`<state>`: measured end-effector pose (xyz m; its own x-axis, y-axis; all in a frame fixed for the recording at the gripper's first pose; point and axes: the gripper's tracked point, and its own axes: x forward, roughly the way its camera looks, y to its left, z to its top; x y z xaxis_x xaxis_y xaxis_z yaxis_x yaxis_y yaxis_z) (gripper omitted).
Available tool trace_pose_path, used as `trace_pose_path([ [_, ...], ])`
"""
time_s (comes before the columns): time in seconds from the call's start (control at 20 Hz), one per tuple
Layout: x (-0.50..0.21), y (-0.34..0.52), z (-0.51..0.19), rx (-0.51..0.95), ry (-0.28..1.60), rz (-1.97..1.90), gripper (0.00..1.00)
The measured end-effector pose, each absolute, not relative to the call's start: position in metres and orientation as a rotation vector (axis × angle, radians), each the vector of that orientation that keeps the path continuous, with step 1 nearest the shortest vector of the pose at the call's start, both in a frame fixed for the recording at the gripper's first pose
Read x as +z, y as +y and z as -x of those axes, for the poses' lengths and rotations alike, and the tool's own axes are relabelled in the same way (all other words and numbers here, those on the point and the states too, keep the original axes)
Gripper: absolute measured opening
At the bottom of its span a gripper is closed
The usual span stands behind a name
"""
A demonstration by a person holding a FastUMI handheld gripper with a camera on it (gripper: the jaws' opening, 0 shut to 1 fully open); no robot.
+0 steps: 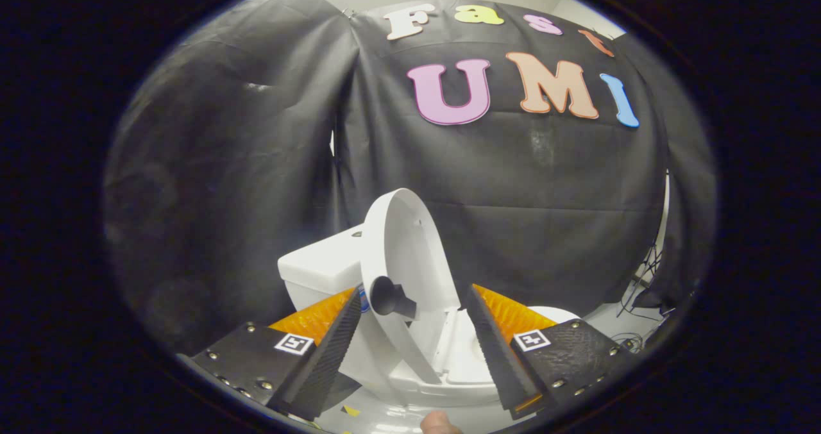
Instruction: Open the toilet lid.
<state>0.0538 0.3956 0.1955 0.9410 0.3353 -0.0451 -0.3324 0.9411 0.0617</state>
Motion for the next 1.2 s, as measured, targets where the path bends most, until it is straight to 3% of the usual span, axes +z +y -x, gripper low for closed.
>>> trace_pose_path([
  [0.65, 0.208, 0.249, -0.089, 0.24, 0.016, -0.063, 0.98],
  [1.2, 0.248, 0.038, -0.143, 0.142, -0.035, -0.11, 0.97],
])
